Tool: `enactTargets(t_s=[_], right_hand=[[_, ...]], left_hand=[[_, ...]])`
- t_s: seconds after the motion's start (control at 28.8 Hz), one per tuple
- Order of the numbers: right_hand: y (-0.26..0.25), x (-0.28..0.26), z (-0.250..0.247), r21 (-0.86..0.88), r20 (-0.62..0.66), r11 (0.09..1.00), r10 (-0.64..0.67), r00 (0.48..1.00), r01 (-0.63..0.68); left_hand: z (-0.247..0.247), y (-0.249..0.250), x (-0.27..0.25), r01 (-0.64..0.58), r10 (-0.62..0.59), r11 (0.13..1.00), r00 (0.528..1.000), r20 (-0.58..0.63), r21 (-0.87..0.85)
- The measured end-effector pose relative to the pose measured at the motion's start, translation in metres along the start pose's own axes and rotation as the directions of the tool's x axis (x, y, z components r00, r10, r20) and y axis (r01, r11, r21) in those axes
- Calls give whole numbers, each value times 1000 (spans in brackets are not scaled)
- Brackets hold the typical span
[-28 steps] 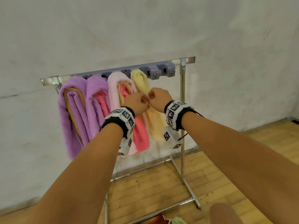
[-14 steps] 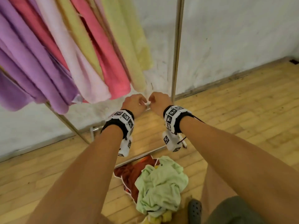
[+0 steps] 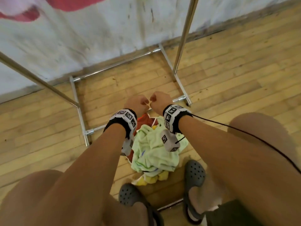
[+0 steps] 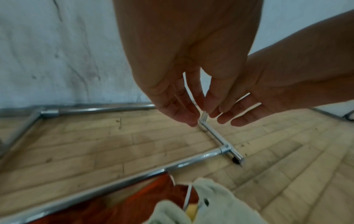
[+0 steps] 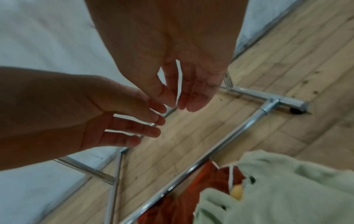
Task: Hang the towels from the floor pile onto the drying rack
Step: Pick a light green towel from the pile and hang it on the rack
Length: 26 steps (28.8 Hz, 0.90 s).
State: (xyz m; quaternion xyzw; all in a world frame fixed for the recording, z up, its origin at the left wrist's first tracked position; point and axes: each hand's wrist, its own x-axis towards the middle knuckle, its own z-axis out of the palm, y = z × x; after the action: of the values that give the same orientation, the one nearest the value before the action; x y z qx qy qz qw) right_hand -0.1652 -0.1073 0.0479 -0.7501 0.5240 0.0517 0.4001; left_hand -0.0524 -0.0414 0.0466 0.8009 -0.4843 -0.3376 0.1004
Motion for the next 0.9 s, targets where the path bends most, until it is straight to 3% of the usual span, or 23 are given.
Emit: enactTargets(t_s=[0.35,0.52,0.76,0.9], right_hand=[[78,15,67,-73,115,984,171,979,-164],[105,21,92,-147,182,951,295,938,-271],[124,24,100,-154,208,929,362,909,-335],[116,25,95,-142,246,939,339,908,-313]], left_hand=[[115,-31,21,109,-105,994,966,236,-4],[160,-54,23,210,-181,976,930,320,-58],[175,-59,30,298,-219,945,882,417,-133],[165,-54,35,207,-170,975,926,337,-78]])
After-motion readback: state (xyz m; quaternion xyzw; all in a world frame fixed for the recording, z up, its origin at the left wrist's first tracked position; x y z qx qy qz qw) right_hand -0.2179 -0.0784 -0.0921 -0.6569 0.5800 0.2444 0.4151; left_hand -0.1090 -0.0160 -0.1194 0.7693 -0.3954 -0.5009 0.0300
